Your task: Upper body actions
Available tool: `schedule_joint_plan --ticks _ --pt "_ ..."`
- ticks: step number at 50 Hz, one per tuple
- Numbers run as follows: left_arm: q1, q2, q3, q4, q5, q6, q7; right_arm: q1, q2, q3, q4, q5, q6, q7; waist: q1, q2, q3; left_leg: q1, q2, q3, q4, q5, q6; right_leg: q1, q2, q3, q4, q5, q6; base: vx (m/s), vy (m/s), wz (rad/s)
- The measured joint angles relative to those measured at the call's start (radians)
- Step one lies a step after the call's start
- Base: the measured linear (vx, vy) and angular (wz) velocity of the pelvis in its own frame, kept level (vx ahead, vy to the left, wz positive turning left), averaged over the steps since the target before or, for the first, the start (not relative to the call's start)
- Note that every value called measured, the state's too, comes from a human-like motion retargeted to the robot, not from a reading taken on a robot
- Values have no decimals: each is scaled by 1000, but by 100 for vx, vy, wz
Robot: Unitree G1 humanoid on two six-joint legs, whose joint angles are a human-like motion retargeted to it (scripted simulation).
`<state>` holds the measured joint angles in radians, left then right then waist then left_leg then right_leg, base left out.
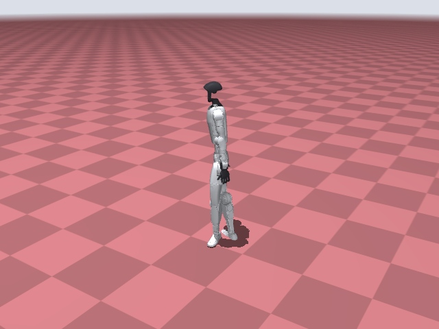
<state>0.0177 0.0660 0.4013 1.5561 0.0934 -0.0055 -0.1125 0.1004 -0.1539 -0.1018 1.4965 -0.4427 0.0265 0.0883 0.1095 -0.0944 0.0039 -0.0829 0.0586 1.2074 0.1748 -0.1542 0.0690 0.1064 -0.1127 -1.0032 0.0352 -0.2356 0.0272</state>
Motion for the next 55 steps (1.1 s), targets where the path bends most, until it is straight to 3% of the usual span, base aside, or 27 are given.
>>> schedule_joint_plan --ticks 3,6,9,10,12,15,17,20,27,32,33,35,37,39,45,55 --pt "2 12 -7 1 27 0 9 11 18 18 15 -29 9 -12 -1 -22 -25 33 -23 16 42 -19 16 35 -7 -162 -2 -15 38 31 24 262" --pt "16 18 -5 5 44 -2 23 20 28 27 4 -68 12 -7 22 0 -38 80 -64 -38 -19 -33 -48 83 37 -277 5 -30 65 35 23 198" --pt "32 13 0 29 33 7 23 21 26 19 -20 -117 10 9 8 28 -61 21 -71 -264 -39 -23 -48 113 56 -339 38 13 51 40 28 203" --pt "32 11 0 42 21 13 22 19 27 16 -29 -126 11 9 17 34 -61 1 -59 -283 -29 -19 -33 120 50 -340 60 47 41 23 19 187" --pt "13 7 -16 62 -15 24 28 8 22 8 -46 -105 -6 -9 -4 110 -26 16 -15 -389 -26 -25 -18 159 52 -366 167 150 -14 19 27 214" --pt "-6 -6 -15 60 -9 27 16 -4 0 12 -57 -81 -36 -2 -4 216 19 51 76 -482 -5 -32 -19 158 -31 -238 456 257 -154 28 28 180" --pt "-4 -12 -13 44 25 26 -4 -8 -7 13 -45 -81 -19 -4 -4 200 17 45 45 -522 -7 -26 -5 45 -96 25 623 254 -123 35 17 175" --pt "-3 -2 -51 15 64 18 -15 -3 7 -1 -25 -47 -9 -9 -15 168 22 32 -14 -632 -27 4 20 -121 -18 414 711 234 -25 26 6 227" --pt "-33 37 -107 -9 119 19 -7 16 29 15 -17 -56 -15 25 -46 137 20 -15 -85 -944 -32 66 43 -147 69 537 436 149 -88 26 -7 233" --pt "-38 44 -113 -26 118 14 -9 3 30 45 -17 -109 -3 16 -38 51 60 19 -205 -1072 -49 98 57 -157 112 744 132 100 -67 23 -9 187" --pt "-36 47 -113 -25 114 14 -11 0 32 49 -21 -118 -4 15 -30 35 72 34 -224 -1096 -50 100 57 -158 112 758 84 155 -81 20 -9 109" --pt "-38 62 -112 -10 96 20 -21 -10 38 66 -27 -142 -8 14 33 0 75 40 -244 -1093 -51 98 49 -142 88 787 114 142 -52 24 -7 58" --pt "-45 74 -131 18 92 33 -33 -14 40 64 -36 -181 -12 15 35 -5 87 49 -261 -1158 -39 106 48 -114 42 560 114 152 -48 18 -8 118" --pt "-55 72 -136 48 97 42 -18 -25 37 70 -53 -230 -16 6 96 -2 92 50 -252 -1147 -43 109 46 -107 46 587 108 144 -40 2 -10 48" --pt "-17 59 -160 79 99 37 -22 -30 31 118 -73 -357 -37 -63 52 5 67 55 -252 -1210 -53 121 44 -73 45 516 82 130 -26 10 -4 68" --pt "-48 33 -311 90 103 39 -22 -9 39 64 -69 -253 -45 18 17 33 89 80 -225 -1073 -80 113 59 -115 58 562 123 149 -46 -7 -3 -46"
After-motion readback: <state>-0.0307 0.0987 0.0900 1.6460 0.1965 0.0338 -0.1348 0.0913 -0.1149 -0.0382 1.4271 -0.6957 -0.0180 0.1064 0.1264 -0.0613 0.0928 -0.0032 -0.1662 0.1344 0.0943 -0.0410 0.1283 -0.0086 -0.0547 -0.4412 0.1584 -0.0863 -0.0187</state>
